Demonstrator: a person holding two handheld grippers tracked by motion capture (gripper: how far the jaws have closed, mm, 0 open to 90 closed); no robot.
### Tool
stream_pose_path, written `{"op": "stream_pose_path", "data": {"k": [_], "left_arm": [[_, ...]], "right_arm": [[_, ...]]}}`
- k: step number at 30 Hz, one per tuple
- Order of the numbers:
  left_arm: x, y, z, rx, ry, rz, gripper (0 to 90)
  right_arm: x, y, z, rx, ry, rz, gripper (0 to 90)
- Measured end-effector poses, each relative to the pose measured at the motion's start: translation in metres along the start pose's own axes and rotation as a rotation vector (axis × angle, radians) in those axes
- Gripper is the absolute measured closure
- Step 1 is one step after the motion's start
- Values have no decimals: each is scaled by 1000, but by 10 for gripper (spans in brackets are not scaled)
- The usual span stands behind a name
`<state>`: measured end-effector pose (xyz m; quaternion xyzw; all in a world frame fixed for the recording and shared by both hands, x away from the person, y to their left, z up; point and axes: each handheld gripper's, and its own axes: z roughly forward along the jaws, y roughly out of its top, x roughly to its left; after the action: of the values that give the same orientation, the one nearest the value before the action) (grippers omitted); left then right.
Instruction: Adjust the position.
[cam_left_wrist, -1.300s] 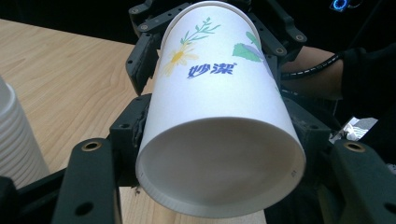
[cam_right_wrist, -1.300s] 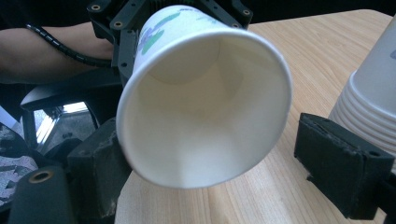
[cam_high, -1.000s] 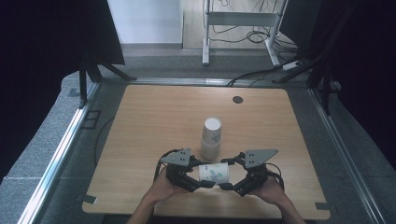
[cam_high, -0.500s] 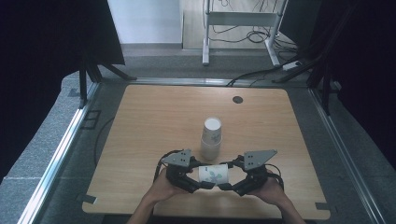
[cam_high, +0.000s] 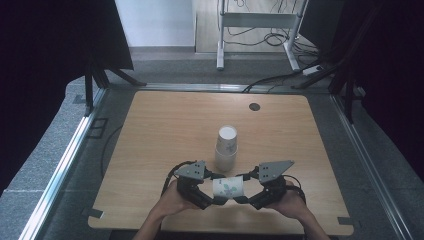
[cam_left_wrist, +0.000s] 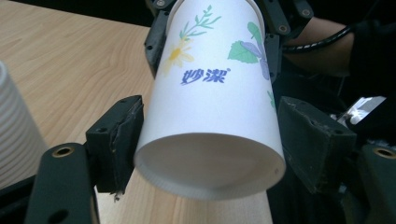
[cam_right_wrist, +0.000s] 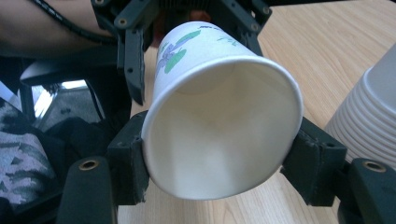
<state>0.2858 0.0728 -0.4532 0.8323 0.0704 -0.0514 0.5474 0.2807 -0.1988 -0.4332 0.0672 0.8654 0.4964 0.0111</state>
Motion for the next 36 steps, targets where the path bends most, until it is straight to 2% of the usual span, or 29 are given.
{"op": "stream_pose_path", "data": {"k": [8,17,26,36], "left_arm": [[1,3,-3,25,26,10,233],[1,-2,-3,41,61,-5,183],[0,-4,-4,72,93,-2,167],[-1,-11,-4,84,128,-25,144]], "right_arm": [[-2,4,-4,65,-18,-11,319],[-4,7,-8,130,-37,-12,320],[-7,8,-11,177,-56,2,320],[-11,9,-15,223,-75,12,320]]}}
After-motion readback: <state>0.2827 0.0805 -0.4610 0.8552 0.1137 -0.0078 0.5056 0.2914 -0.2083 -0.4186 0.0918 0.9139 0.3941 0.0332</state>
